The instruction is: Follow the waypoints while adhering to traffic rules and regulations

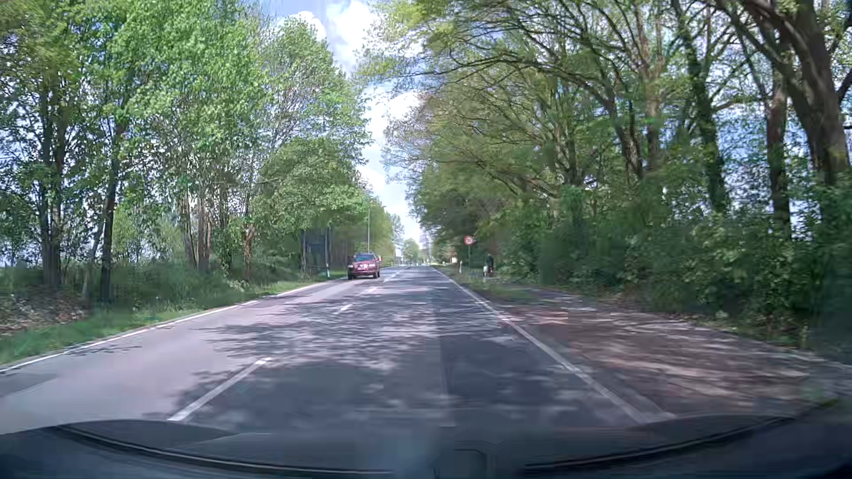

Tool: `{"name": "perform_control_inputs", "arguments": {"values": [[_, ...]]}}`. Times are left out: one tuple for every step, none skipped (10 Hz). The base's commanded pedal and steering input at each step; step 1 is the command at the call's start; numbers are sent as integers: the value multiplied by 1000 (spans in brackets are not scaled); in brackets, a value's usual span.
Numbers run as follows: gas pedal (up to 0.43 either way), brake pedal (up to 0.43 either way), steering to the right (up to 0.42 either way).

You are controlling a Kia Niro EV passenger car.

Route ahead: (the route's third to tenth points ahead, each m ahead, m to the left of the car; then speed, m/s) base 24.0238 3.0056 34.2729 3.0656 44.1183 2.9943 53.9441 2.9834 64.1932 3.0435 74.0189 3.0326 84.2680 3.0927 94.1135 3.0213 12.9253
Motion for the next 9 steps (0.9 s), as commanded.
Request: {"name": "perform_control_inputs", "arguments": {"values": [[118,0,-4],[118,0,-4],[118,0,-3],[118,0,-4],[118,0,-4],[118,0,-4],[130,0,-4],[130,0,-4],[130,0,-4]]}}
